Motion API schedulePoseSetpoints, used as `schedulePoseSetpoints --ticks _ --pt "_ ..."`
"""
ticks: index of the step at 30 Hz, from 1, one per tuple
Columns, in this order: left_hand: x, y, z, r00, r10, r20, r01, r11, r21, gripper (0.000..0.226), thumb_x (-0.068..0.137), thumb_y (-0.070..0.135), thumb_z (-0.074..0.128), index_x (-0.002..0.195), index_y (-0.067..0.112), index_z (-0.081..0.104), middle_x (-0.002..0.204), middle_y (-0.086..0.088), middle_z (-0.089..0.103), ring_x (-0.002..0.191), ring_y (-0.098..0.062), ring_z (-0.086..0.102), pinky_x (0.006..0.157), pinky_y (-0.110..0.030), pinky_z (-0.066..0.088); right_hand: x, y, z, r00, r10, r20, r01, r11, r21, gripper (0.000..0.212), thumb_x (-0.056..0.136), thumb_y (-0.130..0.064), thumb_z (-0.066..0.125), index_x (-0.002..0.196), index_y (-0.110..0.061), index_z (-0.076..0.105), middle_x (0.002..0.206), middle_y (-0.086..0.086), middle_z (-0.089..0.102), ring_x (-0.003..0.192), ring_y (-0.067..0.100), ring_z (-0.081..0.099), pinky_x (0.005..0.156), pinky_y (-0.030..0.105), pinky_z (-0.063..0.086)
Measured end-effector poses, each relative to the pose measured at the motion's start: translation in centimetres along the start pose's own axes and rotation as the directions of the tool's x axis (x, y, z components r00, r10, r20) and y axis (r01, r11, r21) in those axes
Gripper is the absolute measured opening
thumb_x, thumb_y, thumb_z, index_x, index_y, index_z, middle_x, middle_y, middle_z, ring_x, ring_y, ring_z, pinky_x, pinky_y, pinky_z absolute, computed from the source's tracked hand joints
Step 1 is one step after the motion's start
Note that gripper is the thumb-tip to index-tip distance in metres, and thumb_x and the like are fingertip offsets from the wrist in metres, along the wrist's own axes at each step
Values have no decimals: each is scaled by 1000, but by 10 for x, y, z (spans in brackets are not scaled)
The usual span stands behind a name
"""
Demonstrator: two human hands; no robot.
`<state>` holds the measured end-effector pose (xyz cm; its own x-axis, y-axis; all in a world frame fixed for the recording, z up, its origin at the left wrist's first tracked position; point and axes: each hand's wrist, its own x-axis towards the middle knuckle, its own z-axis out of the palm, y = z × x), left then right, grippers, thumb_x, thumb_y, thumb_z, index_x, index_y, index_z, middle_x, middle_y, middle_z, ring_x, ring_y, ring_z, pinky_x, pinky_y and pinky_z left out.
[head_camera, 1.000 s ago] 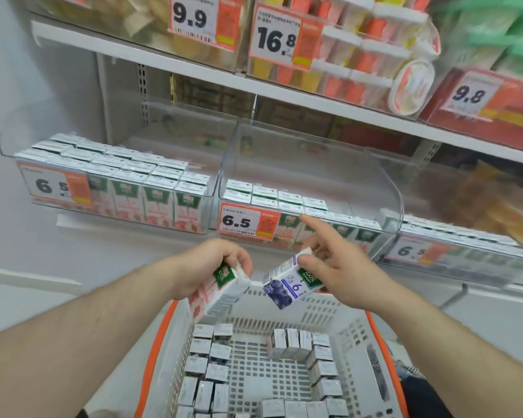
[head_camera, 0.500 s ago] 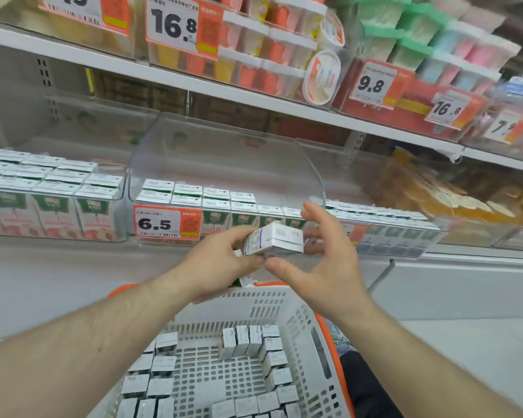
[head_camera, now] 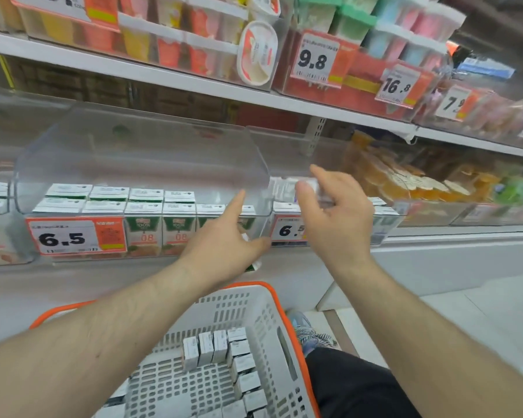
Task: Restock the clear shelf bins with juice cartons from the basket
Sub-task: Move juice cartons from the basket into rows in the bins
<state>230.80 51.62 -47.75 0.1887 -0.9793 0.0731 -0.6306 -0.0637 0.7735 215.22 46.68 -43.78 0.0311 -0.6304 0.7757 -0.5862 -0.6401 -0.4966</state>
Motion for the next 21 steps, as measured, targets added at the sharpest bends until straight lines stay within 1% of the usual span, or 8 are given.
schedulePoseSetpoints --ticks 3,5,8,10,12,14,18,21 --pt "8 -10 9 999 -37 11 37 998 -56 86 84 47 60 150 49 6 108 13 67 73 -13 60 63 -30 42 36 18 12 989 130 74 -124 988 -87 37 94 -33 60 127 -16 66 109 -4 63 98 -2 49 86 8 33" --pt "8 -17 11 999 -43 23 44 997 -65 78 86 38 57 150 49 14 100 14 69 54 -5 54 55 -27 40 60 31 26 958 233 167 -200 961 -193 40 97 -38 53 131 -20 64 119 -1 64 110 11 54 93 21 35" --pt "12 -25 12 999 -48 -20 43 984 -171 61 89 28 56 143 48 36 103 15 68 39 -5 45 49 -21 41 94 44 52 891 370 261 -319 922 -220 32 92 -36 54 106 -16 76 111 3 72 112 23 61 95 31 45" --pt "16 -27 12 996 -60 -60 45 972 -232 50 89 27 57 133 47 48 107 14 68 46 -5 48 54 -18 41 114 52 71 833 430 347 -354 897 -264 30 89 -32 58 90 -8 76 98 8 75 101 27 66 89 36 53" --pt "19 -28 12 994 -76 -83 51 961 -272 42 88 27 59 125 48 55 108 14 68 60 -4 52 62 -21 41 127 58 90 727 500 470 -343 858 -381 30 88 -28 63 97 -2 74 104 13 73 98 30 67 86 40 57" --pt "21 -26 13 990 -103 -97 69 949 -307 38 88 25 61 120 45 60 106 16 65 72 -3 54 64 -17 39 131 64 108 599 562 571 -373 826 -422 26 88 -22 64 98 2 69 101 18 69 84 33 67 72 40 60" --pt "24 -23 13 984 -135 -115 85 928 -362 34 87 21 64 115 40 66 101 28 60 94 8 54 70 -2 34 129 67 125 442 570 692 -223 818 -531 25 90 -31 58 79 -9 57 81 10 57 63 24 53 57 31 47" --pt "23 -24 12 987 -129 -95 85 924 -373 35 88 22 63 117 39 65 109 22 67 105 1 58 78 -8 39 130 71 129 360 582 729 -220 812 -540 25 92 -32 55 75 -14 53 70 3 50 55 19 44 53 29 40"
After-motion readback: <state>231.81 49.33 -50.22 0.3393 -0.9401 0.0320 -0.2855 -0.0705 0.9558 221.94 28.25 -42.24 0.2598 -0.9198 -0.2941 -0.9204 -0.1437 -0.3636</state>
